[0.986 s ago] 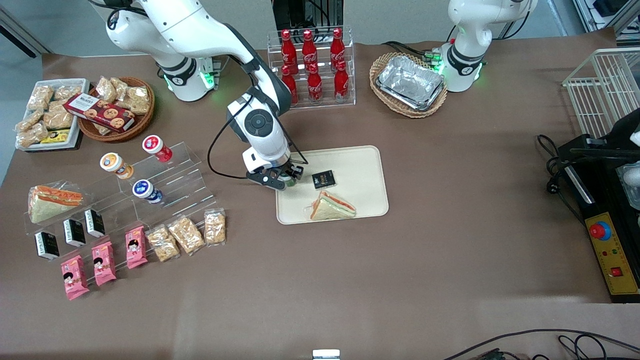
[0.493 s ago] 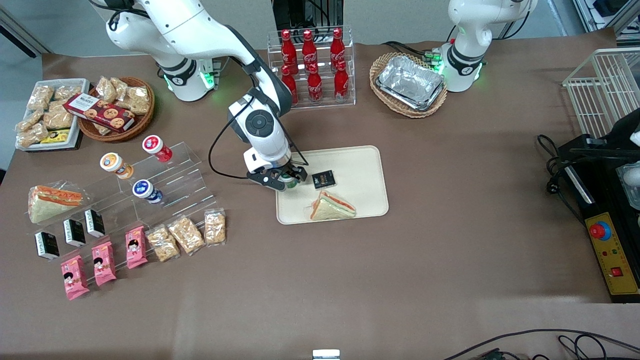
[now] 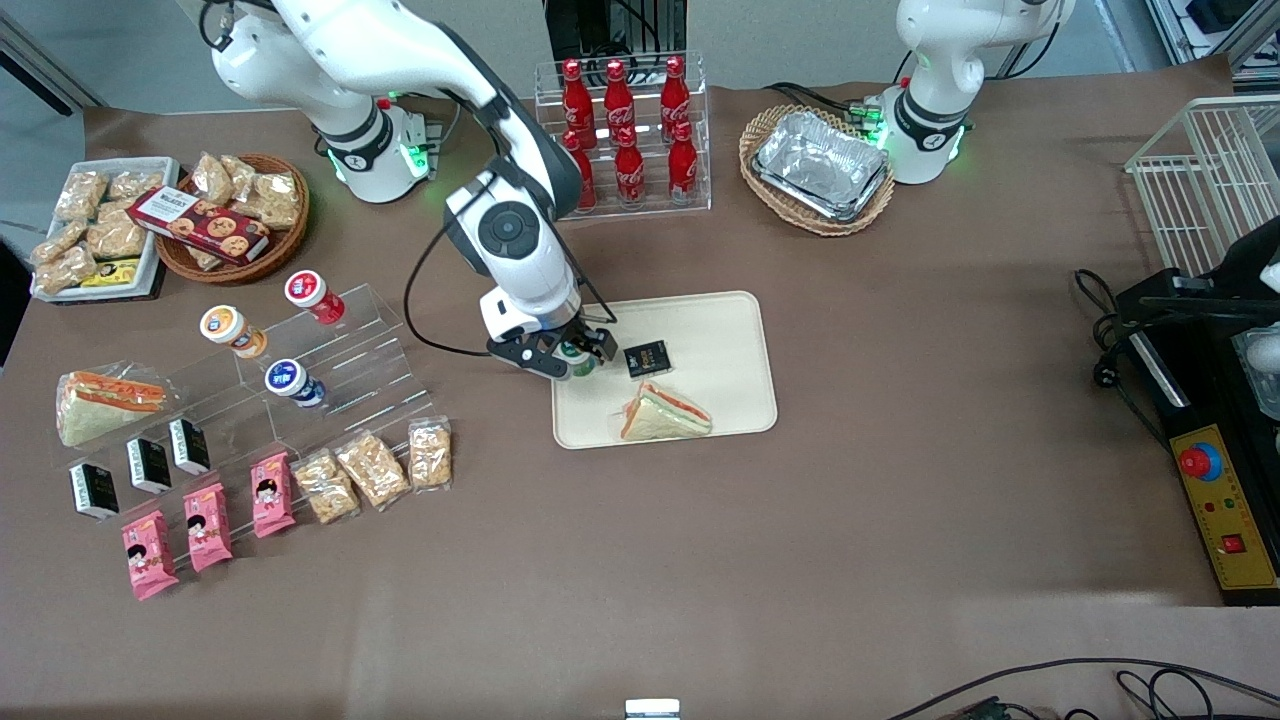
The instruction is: Place green gum on tray
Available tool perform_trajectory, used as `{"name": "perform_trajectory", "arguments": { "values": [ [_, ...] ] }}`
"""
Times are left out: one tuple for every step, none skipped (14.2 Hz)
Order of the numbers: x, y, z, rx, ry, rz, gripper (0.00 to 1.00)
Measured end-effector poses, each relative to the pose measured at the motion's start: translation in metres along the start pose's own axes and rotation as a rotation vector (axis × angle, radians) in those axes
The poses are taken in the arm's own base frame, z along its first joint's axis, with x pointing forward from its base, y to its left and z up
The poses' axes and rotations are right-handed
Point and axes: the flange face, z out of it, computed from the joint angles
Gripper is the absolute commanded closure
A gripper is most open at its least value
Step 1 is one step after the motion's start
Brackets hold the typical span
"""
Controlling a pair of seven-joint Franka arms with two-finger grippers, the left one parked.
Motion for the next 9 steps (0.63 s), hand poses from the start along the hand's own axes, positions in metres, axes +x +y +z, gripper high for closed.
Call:
{"name": "perform_trajectory", "arguments": {
  "values": [
    [0.003, -0.005, -0.026, -0.011, -0.012, -0.005, 0.0],
    [0.007, -0.01, -0.055, -0.019, -0.023, -0.014, 0.0],
    [0.009, -0.016, -0.086, -0.024, -0.032, -0.033, 0.0],
    [0.011, -0.02, -0.118, -0.025, -0.039, -0.053, 0.0],
    [0.015, -0.022, -0.149, -0.026, -0.045, -0.072, 0.0],
    [0.023, -0.022, -0.18, -0.029, -0.051, -0.092, 0.0],
    [0.034, -0.016, -0.208, -0.034, -0.057, -0.118, 0.0],
    [0.048, -0.008, -0.233, -0.035, -0.061, -0.143, 0.0],
    [0.065, 0.004, -0.255, -0.025, -0.056, -0.154, 0.0]
  ]
}}
